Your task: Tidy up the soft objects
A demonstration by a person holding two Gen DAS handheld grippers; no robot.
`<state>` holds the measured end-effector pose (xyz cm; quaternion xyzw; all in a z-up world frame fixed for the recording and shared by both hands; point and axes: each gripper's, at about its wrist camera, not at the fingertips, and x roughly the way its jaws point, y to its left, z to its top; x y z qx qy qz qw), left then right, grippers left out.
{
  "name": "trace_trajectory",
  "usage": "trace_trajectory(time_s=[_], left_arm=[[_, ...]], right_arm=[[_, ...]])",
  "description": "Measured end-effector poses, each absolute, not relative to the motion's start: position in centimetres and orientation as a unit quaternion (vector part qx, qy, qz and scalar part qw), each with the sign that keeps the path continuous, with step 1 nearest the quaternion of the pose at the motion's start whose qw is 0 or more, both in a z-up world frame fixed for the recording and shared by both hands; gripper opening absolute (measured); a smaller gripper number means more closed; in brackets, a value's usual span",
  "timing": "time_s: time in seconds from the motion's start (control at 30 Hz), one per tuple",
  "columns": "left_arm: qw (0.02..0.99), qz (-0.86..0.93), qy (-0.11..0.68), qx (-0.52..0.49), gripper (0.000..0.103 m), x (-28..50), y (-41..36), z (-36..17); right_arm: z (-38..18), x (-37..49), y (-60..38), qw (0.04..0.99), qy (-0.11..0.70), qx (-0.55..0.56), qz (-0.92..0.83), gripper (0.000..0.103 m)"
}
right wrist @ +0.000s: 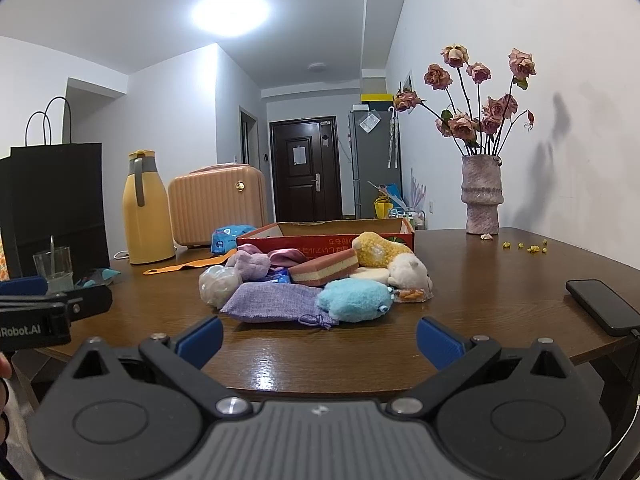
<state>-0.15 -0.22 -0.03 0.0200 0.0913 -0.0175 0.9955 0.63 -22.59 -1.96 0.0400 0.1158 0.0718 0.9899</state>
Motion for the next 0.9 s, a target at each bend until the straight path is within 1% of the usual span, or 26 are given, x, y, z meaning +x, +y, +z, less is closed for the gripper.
trace_trajectory(time_s=[0.9], left_arm=[[0.995,-0.017,0.092,0.019,0.103,-0.1,-0.09,-0.09]], right_arm=[[-2.05,0.62,-22.76,0.989,0.12,0.045,0.071,0.103]])
